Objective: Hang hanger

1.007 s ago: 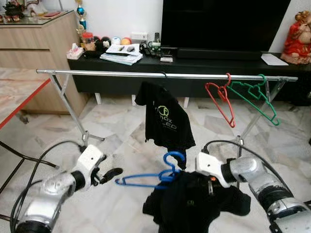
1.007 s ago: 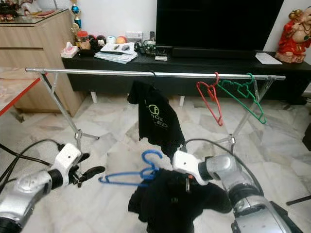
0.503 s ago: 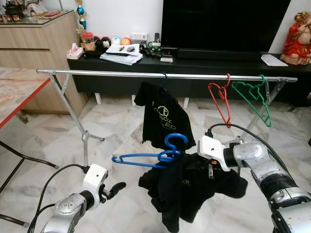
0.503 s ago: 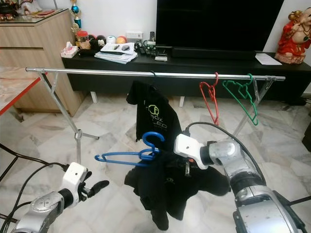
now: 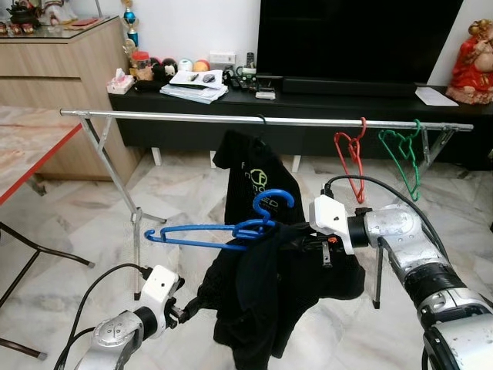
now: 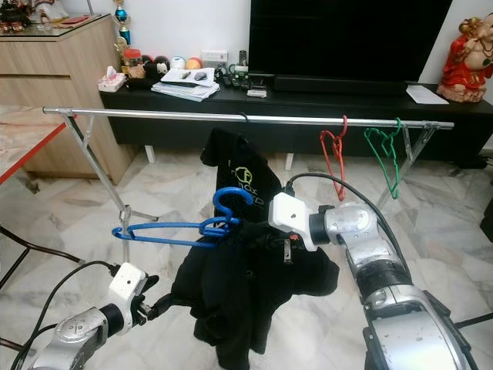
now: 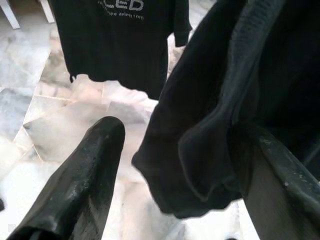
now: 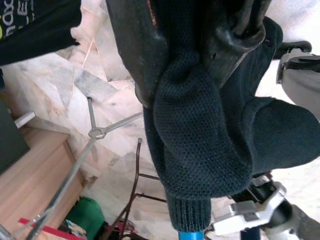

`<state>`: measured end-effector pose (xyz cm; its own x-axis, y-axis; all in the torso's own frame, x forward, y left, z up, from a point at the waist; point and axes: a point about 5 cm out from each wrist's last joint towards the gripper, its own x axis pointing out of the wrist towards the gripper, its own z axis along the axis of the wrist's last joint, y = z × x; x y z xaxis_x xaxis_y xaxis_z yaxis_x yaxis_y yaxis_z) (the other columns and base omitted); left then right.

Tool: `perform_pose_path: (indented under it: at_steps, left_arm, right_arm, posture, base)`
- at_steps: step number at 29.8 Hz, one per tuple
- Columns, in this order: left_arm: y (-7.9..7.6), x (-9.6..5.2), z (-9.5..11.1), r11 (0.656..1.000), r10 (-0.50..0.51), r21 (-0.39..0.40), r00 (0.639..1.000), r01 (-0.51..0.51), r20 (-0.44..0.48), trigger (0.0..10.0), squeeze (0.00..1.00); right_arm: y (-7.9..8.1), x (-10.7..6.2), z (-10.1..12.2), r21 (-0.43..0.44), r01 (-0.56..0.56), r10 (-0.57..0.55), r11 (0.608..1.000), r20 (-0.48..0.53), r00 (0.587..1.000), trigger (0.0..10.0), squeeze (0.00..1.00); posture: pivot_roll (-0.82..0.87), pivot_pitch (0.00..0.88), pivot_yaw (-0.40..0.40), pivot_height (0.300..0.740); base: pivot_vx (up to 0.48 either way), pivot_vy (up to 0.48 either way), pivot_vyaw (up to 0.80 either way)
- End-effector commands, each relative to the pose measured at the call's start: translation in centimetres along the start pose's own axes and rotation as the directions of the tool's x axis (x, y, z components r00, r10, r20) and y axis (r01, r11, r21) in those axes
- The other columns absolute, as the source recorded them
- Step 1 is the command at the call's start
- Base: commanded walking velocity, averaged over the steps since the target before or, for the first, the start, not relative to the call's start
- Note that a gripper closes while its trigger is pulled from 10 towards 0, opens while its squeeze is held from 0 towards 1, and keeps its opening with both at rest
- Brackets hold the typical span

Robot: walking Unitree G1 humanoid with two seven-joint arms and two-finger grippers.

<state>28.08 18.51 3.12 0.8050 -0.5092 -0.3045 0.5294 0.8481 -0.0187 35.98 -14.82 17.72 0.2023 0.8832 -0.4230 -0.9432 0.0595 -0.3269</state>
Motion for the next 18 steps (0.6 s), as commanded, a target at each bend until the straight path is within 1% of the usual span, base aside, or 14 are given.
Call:
perform_pose_path:
  at_steps: [1, 3, 9, 10, 11, 12, 13, 18]
  left_arm:
    - [0.2, 0.1, 0.3, 1.000, 0.003, -0.011, 1.000, -0.003, 0.022, 10.0, 0.00]
    - [0.1, 0.3, 0.5, 1.000, -0.016, -0.024, 0.999, 0.016, 0.036, 10.0, 0.00]
    - [0.0, 0.6, 0.8, 0.998, -0.050, -0.026, 0.998, 0.052, 0.041, 10.0, 0.00]
    - [-0.1, 0.7, 0.9, 0.997, -0.065, -0.027, 0.997, 0.066, 0.042, 8.4, 0.00]
    - [-0.4, 1.0, 1.0, 0.995, -0.094, -0.030, 0.995, 0.095, 0.043, 1.5, 0.00]
    - [-0.5, 1.1, 1.0, 0.994, -0.104, -0.032, 0.994, 0.106, 0.045, 1.5, 0.00]
    - [-0.6, 1.1, 1.1, 0.993, -0.110, -0.035, 0.993, 0.112, 0.047, 0.0, 0.00]
    - [-0.8, 1.4, 1.3, 0.990, -0.134, -0.041, 0.989, 0.136, 0.057, 0.0, 0.00]
  right_arm:
    - [-1.2, -0.5, 2.3, -0.077, 0.028, -0.023, 0.997, 0.071, 0.997, 0.0, 0.00]
    - [-1.2, -0.5, 2.5, -0.084, 0.020, -0.014, 0.996, 0.077, 0.997, 0.0, 0.00]
    - [-1.2, -0.4, 2.7, -0.090, 0.014, -0.006, 0.996, 0.082, 0.997, 0.0, 0.00]
    - [-1.2, -0.4, 2.8, -0.093, 0.013, -0.005, 0.996, 0.085, 0.996, 0.0, 0.00]
    - [-1.3, -0.4, 2.9, -0.095, 0.015, -0.007, 0.995, 0.088, 0.996, 0.0, 0.00]
    - [-1.3, -0.4, 3.0, -0.095, 0.017, -0.008, 0.995, 0.088, 0.996, 0.0, 0.00]
    - [-1.3, -0.4, 3.0, -0.094, 0.018, -0.009, 0.995, 0.089, 0.996, 0.0, 0.00]
    - [-1.4, -0.7, 3.0, -0.091, 0.025, -0.017, 0.996, 0.089, 0.996, 0.0, 0.00]
  posture:
    - [0.04, 0.000, -0.047, 0.740]
    - [0.04, 0.000, -0.047, 0.740]
    - [0.04, 0.000, -0.050, 0.740]
    - [0.04, 0.000, -0.052, 0.740]
    - [0.03, 0.000, -0.054, 0.740]
    - [0.03, 0.000, -0.054, 0.740]
    - [0.03, 0.000, -0.056, 0.740]
    - [0.03, 0.000, -0.060, 0.740]
  base:
    - [0.000, 0.000, 0.00]
    - [0.000, 0.000, 0.00]
    - [0.000, 0.000, 0.00]
    - [0.000, 0.000, 0.00]
    - [0.000, 0.000, 0.00]
    - [0.000, 0.000, 0.00]
    - [0.000, 0.000, 0.00]
    - [0.000, 0.000, 0.00]
